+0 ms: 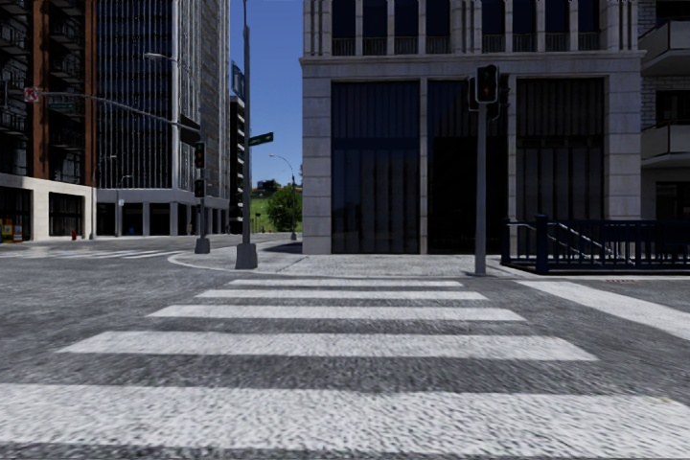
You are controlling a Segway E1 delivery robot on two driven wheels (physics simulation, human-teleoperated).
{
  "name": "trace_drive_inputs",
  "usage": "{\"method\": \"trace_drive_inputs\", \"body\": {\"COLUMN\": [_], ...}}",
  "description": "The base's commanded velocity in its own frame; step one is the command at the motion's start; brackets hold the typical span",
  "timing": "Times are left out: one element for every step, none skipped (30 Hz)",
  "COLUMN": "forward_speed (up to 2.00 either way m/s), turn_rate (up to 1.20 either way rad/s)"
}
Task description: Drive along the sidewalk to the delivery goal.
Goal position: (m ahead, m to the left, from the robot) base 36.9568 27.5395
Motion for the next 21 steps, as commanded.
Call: {"method": "trace_drive_inputs", "body": {"forward_speed": [2.00, 2.00, 2.00, 2.00, 2.00, 2.00, 2.00, 2.00, 2.00, 2.00, 2.00, 2.00, 2.00, 2.00, 2.00, 2.00, 2.00, 2.00, 2.00, 2.00, 2.00], "turn_rate": [0.00, 0.00, 0.00, 0.00, 0.00, 0.00, 0.00, 0.00, 0.00, 0.00, 0.00, 0.00, 0.00, 0.00, 0.00, 0.00, 0.00, 0.00, 0.00, 0.00, 0.00]}}
